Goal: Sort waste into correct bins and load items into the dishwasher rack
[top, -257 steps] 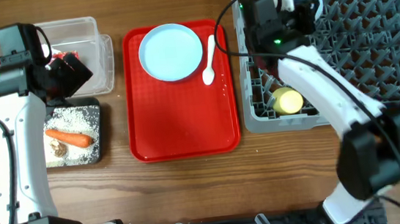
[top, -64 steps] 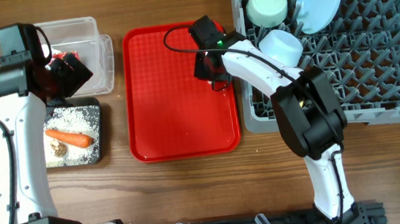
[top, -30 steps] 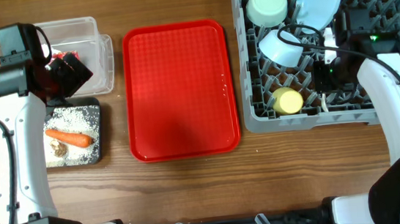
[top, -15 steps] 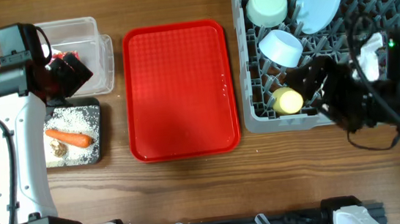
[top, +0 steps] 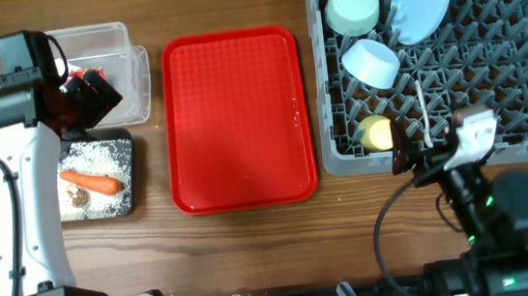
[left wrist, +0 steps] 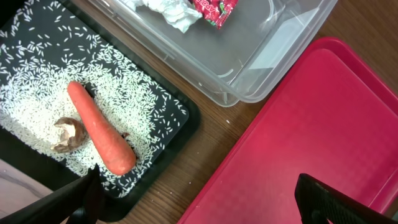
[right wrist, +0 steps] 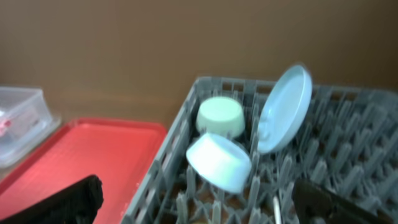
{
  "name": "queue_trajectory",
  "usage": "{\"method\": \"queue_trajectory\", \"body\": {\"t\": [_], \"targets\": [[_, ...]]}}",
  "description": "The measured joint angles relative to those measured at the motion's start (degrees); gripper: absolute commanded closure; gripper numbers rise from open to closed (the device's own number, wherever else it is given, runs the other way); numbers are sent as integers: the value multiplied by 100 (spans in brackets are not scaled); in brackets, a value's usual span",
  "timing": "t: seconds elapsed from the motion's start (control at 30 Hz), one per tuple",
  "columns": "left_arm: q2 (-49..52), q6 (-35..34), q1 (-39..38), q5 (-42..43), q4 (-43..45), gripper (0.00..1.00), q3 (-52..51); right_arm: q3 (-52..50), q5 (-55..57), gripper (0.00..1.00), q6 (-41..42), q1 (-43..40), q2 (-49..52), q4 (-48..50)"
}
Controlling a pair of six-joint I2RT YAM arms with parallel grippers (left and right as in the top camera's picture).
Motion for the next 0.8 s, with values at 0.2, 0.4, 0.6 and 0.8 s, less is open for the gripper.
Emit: {"method": "queue_trajectory", "body": {"t": [0.2,0.4,0.6,0.8], "targets": [[0,0,0,0,7,0,0,-2194,398,0,457,0,-1596,1145],[0,0,0,-2,-4,0,0,-2426,485,0,256,0,-1956,1351],[0,0,0,-2,-4,0,0,-2426,485,0,238,0,-1956,1351],[0,0,0,-2,-4,0,0,-2426,485,0,238,0,-1956,1351]]}}
